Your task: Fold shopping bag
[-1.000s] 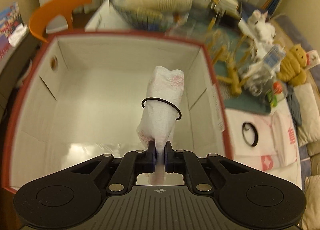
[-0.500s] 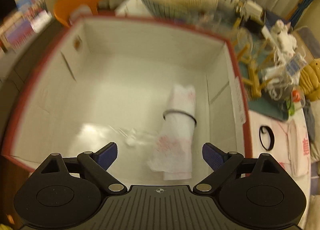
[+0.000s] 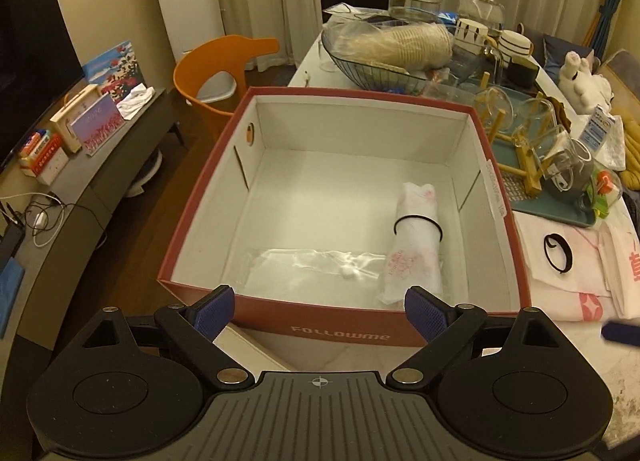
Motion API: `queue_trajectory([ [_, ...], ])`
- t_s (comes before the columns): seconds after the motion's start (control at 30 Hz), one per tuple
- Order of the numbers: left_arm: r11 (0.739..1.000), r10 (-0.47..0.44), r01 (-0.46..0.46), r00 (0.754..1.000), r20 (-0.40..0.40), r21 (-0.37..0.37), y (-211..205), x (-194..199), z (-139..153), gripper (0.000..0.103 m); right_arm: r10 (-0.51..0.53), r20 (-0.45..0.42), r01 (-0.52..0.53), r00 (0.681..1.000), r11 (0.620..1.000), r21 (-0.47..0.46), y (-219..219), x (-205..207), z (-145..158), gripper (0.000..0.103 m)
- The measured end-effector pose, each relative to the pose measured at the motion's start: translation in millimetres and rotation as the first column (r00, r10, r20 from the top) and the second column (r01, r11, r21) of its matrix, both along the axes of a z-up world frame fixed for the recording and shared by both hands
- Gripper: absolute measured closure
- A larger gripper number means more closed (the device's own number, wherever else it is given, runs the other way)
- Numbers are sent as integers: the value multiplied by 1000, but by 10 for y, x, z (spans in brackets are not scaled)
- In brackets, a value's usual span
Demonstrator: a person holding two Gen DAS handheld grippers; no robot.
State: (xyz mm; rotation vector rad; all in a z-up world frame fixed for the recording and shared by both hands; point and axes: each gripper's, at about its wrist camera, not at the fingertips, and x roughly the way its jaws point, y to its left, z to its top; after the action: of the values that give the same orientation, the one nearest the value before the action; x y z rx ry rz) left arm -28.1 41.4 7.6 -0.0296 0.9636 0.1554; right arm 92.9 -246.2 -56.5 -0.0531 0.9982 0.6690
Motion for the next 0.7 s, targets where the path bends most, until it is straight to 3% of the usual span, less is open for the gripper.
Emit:
queue_trajectory([
  [0.23,999,-36,36,999,14,-18,151,-5,-9,10,-103,60,106,993,994,-35,293,200,228,0],
  [0.7,996,-78,79,997,10,-36,308,126,-79,10,-189,49,192,981,980,-52,472,219,236,0],
])
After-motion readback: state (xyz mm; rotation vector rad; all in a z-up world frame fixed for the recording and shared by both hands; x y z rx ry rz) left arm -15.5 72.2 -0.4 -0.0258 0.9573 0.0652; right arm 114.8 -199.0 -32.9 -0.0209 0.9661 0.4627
